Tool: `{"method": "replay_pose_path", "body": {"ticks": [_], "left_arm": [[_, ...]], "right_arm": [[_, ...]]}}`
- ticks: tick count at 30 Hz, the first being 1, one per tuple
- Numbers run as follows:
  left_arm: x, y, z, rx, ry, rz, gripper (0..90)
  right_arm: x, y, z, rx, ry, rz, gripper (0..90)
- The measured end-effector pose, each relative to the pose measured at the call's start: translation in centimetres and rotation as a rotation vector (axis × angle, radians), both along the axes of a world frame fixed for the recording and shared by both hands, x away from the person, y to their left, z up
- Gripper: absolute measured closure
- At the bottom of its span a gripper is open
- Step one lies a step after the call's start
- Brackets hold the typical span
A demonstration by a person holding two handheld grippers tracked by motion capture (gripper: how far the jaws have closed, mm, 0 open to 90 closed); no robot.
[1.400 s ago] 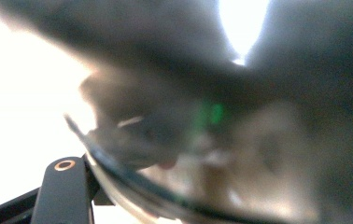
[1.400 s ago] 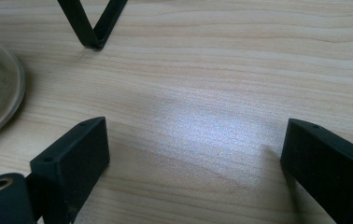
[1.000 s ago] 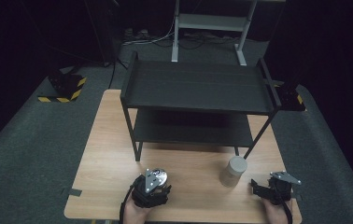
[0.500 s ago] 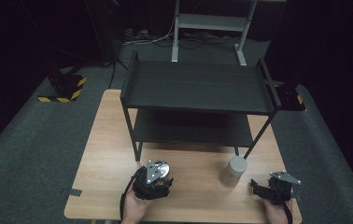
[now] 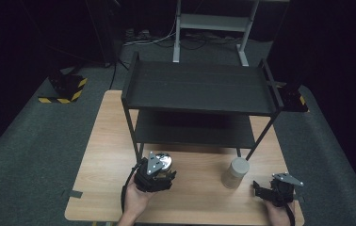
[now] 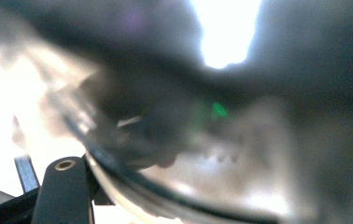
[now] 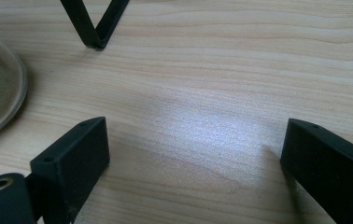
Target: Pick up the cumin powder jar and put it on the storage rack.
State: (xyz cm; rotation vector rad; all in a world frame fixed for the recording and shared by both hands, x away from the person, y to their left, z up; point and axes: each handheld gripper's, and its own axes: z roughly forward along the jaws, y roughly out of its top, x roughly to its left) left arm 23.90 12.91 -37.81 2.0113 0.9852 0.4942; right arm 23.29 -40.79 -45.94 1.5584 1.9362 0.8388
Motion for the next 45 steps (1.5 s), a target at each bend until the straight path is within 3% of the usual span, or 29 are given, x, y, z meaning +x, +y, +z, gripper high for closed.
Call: {"method": "replay_pose_path", "body": {"ticks": [19,45], "left_arm": [[1.7,-0.6,2.7,0.009,-0.001,-0.038,30.9],[3.7,-0.9,5.8,0.0,-0.022,-0.034,30.9]], "right_arm": [[0.0,-0.1,0.0,0.001,0.001,0.008,7.5],[0.0,-0.1,0.0,0.002,0.001,0.017,7.5]]}}
